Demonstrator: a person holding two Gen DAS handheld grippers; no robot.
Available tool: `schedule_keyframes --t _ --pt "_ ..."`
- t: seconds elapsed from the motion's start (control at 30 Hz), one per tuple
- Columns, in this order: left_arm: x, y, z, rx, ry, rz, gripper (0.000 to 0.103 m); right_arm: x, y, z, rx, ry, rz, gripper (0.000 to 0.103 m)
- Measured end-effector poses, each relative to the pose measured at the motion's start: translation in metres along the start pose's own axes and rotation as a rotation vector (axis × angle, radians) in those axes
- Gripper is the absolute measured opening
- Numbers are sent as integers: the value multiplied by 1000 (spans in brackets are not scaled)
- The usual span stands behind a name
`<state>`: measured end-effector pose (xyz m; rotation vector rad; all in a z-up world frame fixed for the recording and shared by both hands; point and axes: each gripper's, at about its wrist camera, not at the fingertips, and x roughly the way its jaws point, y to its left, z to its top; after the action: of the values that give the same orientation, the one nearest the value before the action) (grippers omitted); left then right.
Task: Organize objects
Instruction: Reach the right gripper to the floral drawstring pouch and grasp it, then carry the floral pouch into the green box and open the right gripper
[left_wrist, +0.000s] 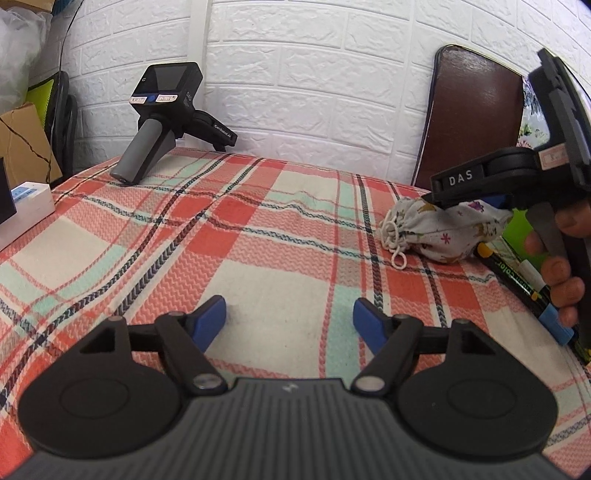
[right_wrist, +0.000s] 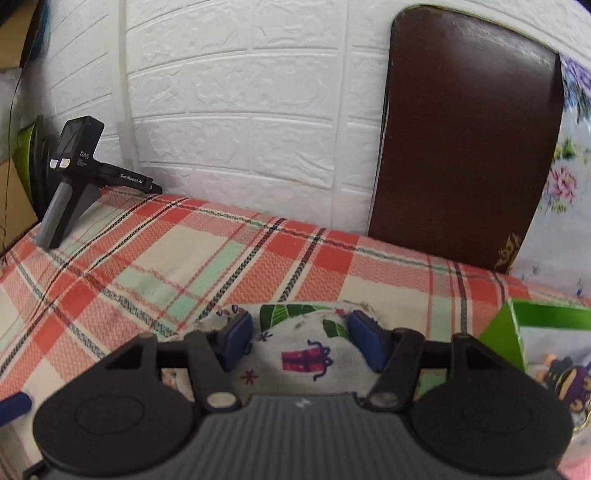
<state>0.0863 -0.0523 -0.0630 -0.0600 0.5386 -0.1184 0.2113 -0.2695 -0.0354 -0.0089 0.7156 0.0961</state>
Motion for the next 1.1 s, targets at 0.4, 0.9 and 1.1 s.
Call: schedule_keyframes --t 0.4,0.9,1.1 --pt "-22 56 17 -290 89 -220 77 -82 39 -53 -137 54 238 55" --pt "-19 5 58 -188 119 -361 87 -149 24 -107 -86 -61 283 73" --pt "29 -5 46 -169 293 -439 54 -108 34 -103 -43 -23 238 88"
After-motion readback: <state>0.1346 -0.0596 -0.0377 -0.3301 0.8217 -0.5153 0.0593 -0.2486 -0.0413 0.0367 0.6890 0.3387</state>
